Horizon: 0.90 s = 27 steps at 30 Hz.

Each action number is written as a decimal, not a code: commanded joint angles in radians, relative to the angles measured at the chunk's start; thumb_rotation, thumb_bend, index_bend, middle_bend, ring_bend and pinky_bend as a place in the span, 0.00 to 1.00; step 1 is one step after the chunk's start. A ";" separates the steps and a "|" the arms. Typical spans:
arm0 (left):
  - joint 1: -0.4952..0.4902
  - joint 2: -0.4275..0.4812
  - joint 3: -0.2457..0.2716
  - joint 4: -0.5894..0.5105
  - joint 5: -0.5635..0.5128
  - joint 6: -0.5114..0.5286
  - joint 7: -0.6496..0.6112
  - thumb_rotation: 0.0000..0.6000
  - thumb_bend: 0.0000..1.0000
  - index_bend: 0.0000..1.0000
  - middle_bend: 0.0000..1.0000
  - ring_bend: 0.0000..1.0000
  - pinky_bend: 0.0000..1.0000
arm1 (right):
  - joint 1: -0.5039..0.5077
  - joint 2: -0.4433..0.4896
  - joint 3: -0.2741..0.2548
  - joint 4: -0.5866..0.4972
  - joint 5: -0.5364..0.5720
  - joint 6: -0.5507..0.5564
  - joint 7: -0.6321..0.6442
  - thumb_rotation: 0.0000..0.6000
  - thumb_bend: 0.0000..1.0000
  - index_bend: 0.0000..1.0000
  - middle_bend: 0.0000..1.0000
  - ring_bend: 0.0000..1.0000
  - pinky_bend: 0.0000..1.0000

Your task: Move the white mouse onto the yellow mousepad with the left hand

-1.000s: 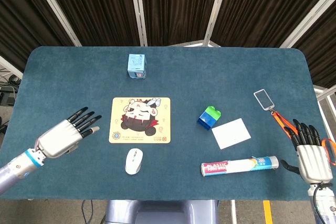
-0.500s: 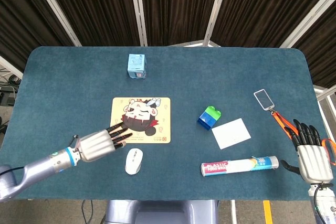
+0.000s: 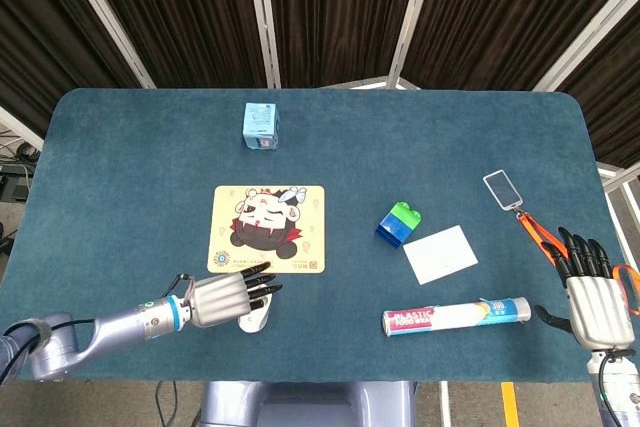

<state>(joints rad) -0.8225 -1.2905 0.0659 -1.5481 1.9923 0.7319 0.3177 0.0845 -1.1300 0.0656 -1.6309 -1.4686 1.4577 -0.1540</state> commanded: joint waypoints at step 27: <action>-0.033 -0.119 -0.003 0.028 -0.170 -0.073 0.113 1.00 0.20 0.28 0.00 0.00 0.00 | 0.001 0.006 -0.002 -0.002 -0.001 -0.006 0.012 1.00 0.09 0.14 0.00 0.00 0.00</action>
<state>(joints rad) -0.8554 -1.4081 0.0624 -1.5210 1.8237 0.6590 0.4300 0.0857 -1.1238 0.0634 -1.6331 -1.4695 1.4521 -0.1415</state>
